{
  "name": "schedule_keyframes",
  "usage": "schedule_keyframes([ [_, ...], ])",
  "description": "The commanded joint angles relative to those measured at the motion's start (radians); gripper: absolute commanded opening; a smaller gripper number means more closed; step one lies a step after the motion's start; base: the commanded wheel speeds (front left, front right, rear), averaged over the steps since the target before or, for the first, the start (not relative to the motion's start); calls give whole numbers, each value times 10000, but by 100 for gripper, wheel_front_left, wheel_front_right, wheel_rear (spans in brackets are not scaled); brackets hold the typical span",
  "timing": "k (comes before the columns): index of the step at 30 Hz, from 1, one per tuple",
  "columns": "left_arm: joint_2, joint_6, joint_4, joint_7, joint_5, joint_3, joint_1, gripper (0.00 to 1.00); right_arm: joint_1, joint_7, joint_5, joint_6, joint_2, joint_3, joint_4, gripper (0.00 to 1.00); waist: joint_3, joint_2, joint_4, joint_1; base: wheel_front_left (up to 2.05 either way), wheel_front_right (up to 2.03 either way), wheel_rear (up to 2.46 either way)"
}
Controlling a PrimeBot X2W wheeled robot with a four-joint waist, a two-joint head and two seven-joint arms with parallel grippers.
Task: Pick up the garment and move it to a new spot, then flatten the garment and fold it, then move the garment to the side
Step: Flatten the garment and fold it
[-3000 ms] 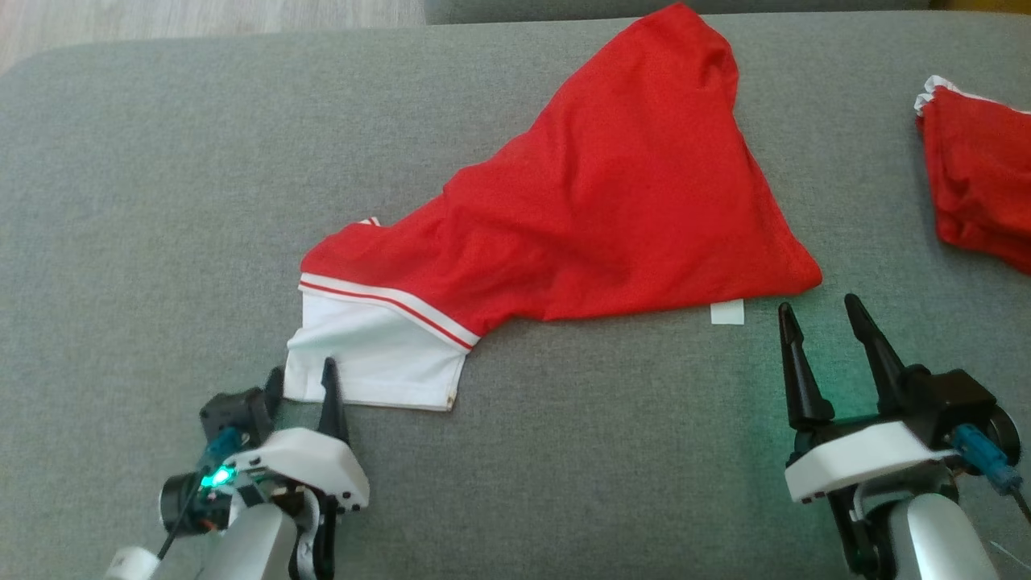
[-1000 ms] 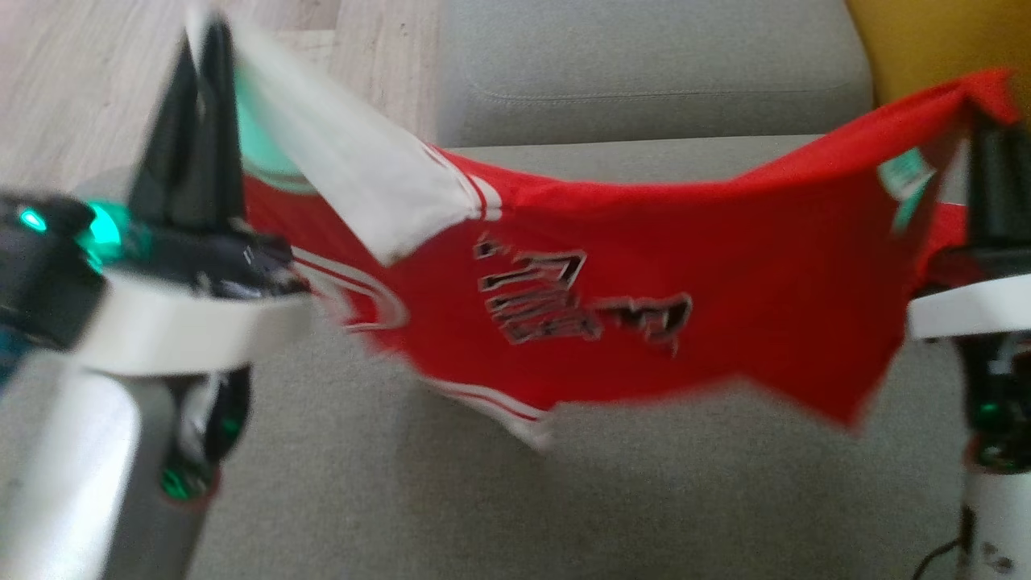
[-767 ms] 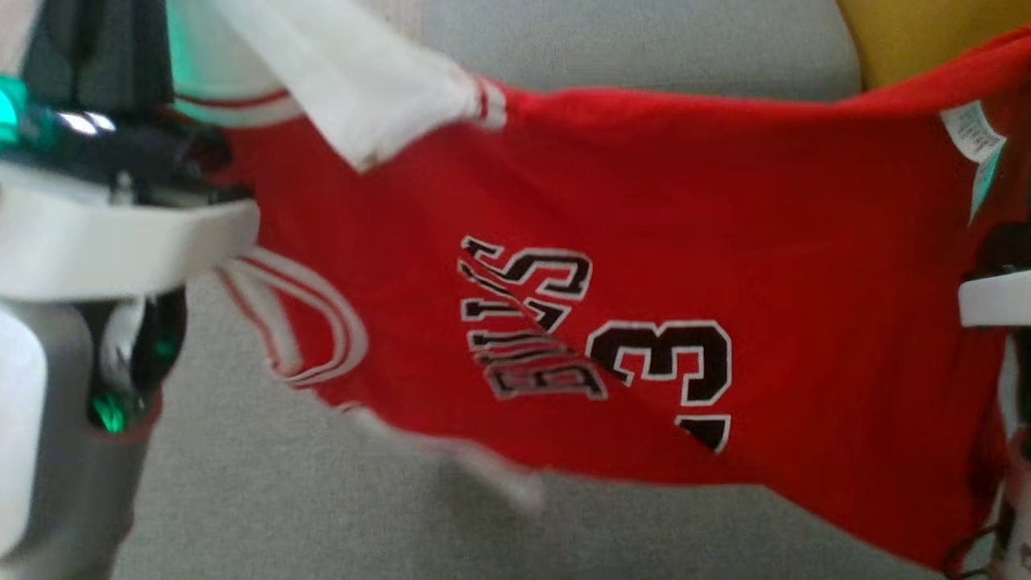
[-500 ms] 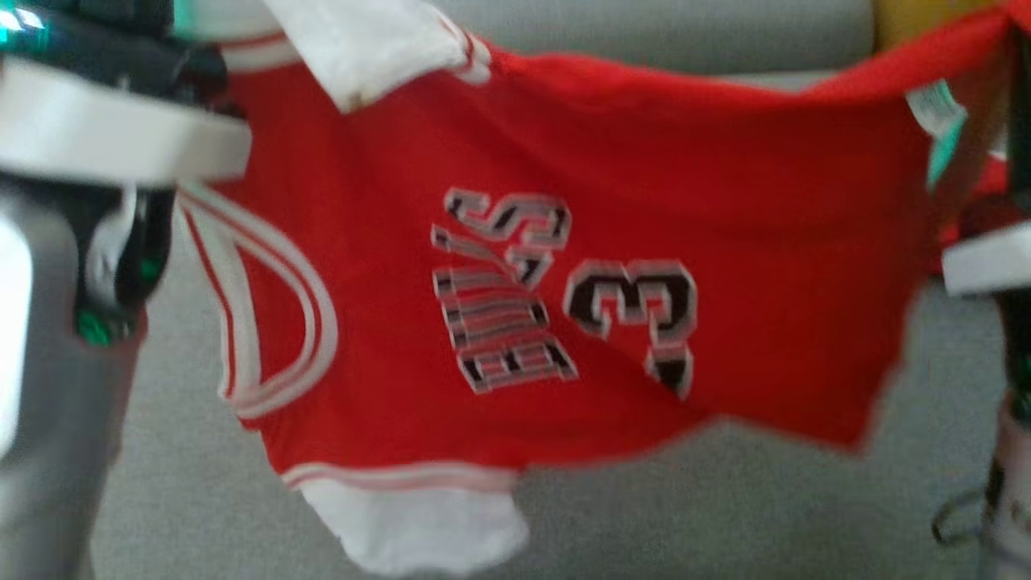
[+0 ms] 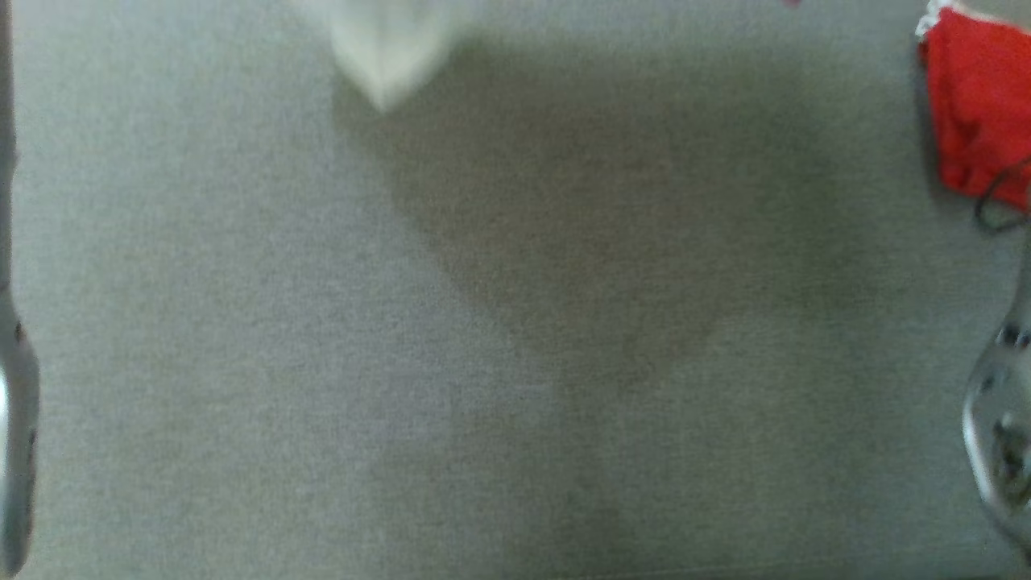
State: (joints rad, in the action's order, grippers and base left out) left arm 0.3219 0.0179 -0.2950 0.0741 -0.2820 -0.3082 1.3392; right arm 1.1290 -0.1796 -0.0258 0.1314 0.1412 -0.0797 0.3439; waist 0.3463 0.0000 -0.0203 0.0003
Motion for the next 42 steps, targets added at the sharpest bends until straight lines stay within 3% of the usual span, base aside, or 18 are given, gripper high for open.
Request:
schedule_keyframes([
  [1, 226, 62, 43, -169, -7, 256, 479, 0, 483, 198, 205, -7, -150, -48, -9, 0, 406, 0, 166, -3, 0, 0, 0],
  [8, -536, -121, -680, -1334, -552, 138, -261, 0, 1031, 1531, 1112, -7, -412, -345, 2064, 0, 1578, 0, 587, -3, 0, 0, 0],
  [15, -833, -31, -322, -2207, -1218, 251, -2808, 0, 18, 2737, 1285, -7, -552, -398, 3318, 0, 1941, 0, 725, -3, 0, 0, 0],
  [20, -831, 212, 412, -2685, -1579, 469, -4752, 0, -895, 3383, 966, -7, -643, -397, 3577, 0, 1807, 0, 741, -3, 0, 0, 0],
  [31, -998, 598, 2111, -3151, -1966, 603, -8130, 0, -3101, 3916, 213, -7, -773, -691, 2539, 0, 867, 0, 862, -3, 0, 0, 0],
  [42, -1289, 1069, 3795, -3309, -1994, 432, -11712, 0, -7187, 3036, -740, -7, -901, -1071, -190, 0, -1204, 0, 1134, -3, 0, 0, 0],
])
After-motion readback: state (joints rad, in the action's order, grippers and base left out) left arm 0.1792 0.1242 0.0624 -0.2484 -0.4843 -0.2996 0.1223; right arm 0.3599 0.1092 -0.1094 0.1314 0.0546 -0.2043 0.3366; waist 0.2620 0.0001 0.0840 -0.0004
